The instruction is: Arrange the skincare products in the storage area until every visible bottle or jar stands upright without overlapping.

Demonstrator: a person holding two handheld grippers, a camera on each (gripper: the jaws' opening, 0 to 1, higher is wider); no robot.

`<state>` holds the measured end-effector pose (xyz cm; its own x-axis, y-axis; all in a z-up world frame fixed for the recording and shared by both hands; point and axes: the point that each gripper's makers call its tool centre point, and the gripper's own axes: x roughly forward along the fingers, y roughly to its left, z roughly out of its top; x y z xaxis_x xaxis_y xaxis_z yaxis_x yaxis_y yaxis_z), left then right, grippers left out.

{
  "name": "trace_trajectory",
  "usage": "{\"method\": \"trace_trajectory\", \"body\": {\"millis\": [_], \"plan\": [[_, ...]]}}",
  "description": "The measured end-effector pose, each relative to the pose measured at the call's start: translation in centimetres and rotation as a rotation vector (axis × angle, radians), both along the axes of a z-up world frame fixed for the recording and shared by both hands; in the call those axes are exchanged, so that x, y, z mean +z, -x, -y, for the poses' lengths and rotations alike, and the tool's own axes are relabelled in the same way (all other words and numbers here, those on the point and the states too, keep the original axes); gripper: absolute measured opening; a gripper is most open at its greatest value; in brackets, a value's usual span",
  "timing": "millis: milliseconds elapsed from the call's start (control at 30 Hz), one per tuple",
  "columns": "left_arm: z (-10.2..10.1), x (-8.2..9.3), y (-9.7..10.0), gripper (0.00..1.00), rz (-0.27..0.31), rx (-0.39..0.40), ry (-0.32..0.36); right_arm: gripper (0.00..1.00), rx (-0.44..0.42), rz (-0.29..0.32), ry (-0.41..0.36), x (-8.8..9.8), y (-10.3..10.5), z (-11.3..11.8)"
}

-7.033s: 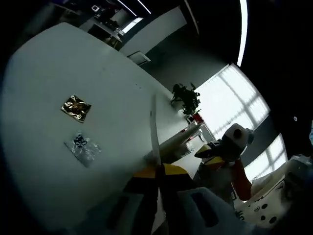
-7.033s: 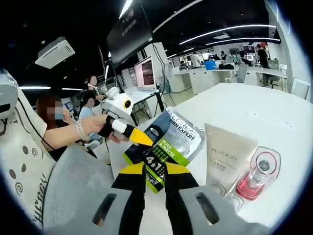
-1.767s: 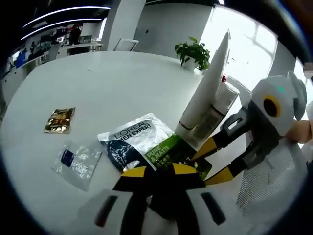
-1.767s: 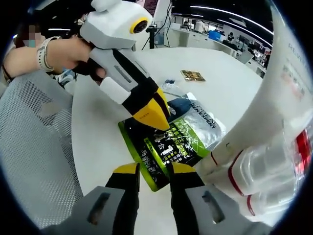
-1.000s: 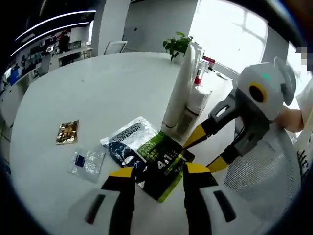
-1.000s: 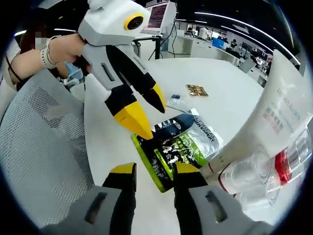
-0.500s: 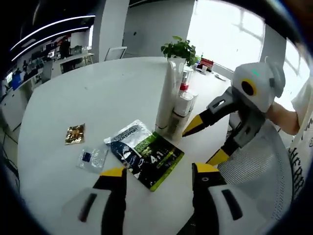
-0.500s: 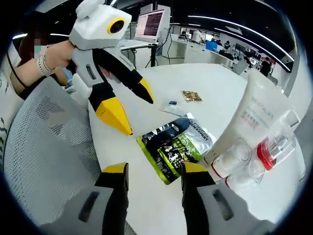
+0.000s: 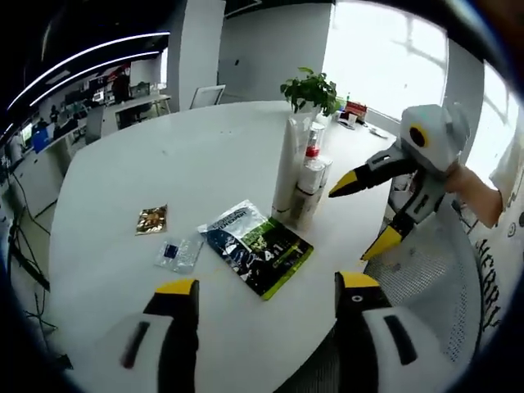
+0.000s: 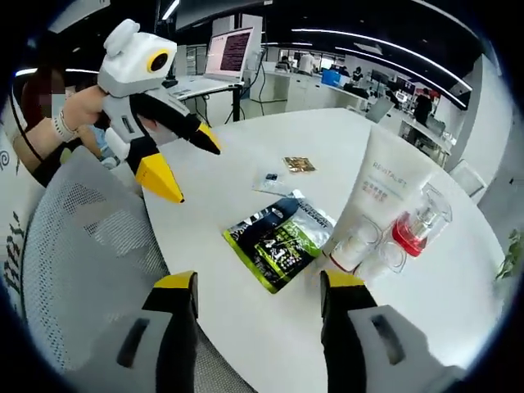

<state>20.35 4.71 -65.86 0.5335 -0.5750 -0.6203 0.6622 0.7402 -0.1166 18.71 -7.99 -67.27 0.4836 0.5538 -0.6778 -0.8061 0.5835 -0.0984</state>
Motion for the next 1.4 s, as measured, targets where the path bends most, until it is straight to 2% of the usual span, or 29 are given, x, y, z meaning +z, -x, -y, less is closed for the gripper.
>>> {"method": "trace_trajectory", "body": {"millis": [167, 300, 467, 667, 900, 1233, 1400], "plan": [[-0.9, 0.3, 0.4, 0.73, 0.014, 0.015, -0.017, 0.73, -0.05, 0.014, -0.016, 0.6, -0.2, 0.8], [-1.4, 0.5, 0.9, 0.82, 0.012, 0.027, -0.014, 0.82, -0.095, 0.022, -0.015, 0.7, -0.5, 1.6], [-2.1, 0.6, 1.7, 0.88, 0.009, 0.048, -0.013, 0.92, -0.142, 0.035, -0.016, 1.0, -1.0, 2.5], [-2.4, 0.5, 2.0, 0.92, 0.011, 0.051, -0.016, 0.99, -0.143, 0.038, -0.01, 1.1, -1.0, 2.7], [-2.5, 0.7, 2.1, 0.99, 0.027, 0.055, -0.016, 0.99, -0.128, 0.039, 0.007, 1.2, -0.6, 2.5], [-2.6, 0.5, 2.6, 0.99, 0.03, 0.045, -0.031, 1.0, -0.107, 0.051, -0.004, 1.6, 0.2, 2.0], [-3.1, 0.4, 2.4, 0.99, 0.028, 0.089, -0.038, 1.0, -0.109, 0.06, -0.009, 1.7, 0.2, 2.0]]}}
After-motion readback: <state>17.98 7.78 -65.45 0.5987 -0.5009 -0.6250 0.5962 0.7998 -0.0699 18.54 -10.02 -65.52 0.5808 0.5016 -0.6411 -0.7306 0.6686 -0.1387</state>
